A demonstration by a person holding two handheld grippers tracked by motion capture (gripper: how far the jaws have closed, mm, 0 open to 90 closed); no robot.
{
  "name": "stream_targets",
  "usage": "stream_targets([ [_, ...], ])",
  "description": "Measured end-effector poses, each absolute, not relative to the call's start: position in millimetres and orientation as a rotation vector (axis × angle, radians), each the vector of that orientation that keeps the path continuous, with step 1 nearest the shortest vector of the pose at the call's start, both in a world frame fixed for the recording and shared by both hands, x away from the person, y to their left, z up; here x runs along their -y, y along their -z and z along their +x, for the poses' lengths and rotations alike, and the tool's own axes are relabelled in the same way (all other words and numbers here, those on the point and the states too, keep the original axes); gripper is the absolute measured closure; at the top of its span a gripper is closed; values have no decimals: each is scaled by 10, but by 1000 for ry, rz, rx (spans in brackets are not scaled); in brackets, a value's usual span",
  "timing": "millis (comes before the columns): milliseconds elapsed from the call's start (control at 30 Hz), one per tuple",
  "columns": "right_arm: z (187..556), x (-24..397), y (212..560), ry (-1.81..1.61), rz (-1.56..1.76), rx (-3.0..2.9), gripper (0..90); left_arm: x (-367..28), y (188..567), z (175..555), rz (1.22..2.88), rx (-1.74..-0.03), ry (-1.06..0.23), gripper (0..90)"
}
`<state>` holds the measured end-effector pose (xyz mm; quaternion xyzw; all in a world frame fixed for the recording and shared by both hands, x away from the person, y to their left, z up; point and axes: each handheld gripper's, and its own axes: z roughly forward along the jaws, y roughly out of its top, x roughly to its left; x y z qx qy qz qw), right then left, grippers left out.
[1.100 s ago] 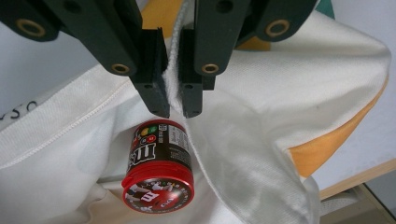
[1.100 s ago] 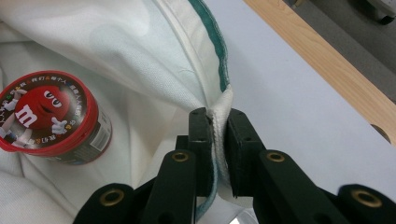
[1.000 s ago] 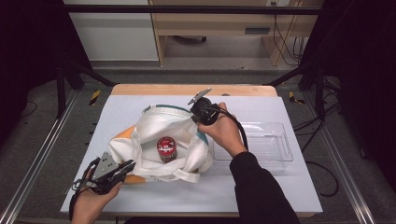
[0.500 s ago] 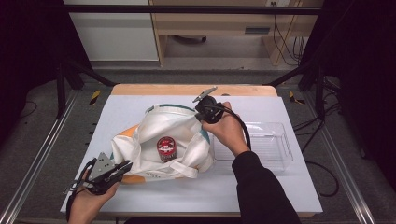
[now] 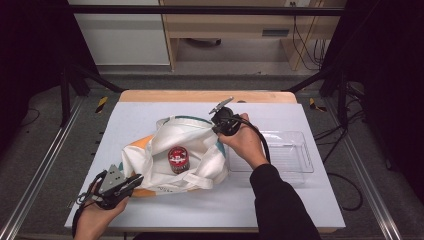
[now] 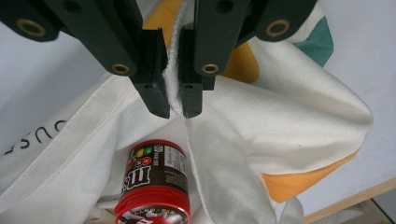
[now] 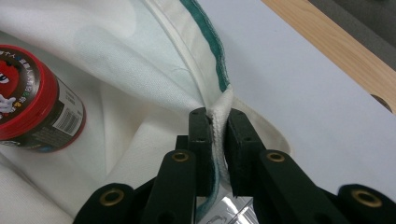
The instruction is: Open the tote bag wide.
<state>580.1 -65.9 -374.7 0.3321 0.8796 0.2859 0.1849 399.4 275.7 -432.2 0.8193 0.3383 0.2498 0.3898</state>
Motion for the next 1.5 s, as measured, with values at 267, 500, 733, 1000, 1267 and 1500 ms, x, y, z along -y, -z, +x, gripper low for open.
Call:
stream_targets([
  [267, 5778, 663, 3778, -788, 921, -2489, 817, -2768, 4358, 3985, 2098, -857, -624, 828],
  [500, 5780, 662, 3789, -781, 925, -2490, 817, -2777, 4369, 3970, 2104, -852, -620, 828],
  [733, 5796, 677, 3766, -781, 930, -2464, 818, -2800, 4377, 3953, 2106, -855, -616, 830],
  [1000, 5787, 657, 3810, -740, 920, -2491, 813, -2799, 4385, 3950, 2105, -854, -619, 829],
  [1267, 5730, 713, 3737, -828, 900, -2475, 693, -2790, 4390, 3950, 2088, -850, -623, 824],
  [1500, 5683, 707, 3673, -880, 900, -2456, 536, -2790, 4390, 3951, 2081, -851, -629, 819],
])
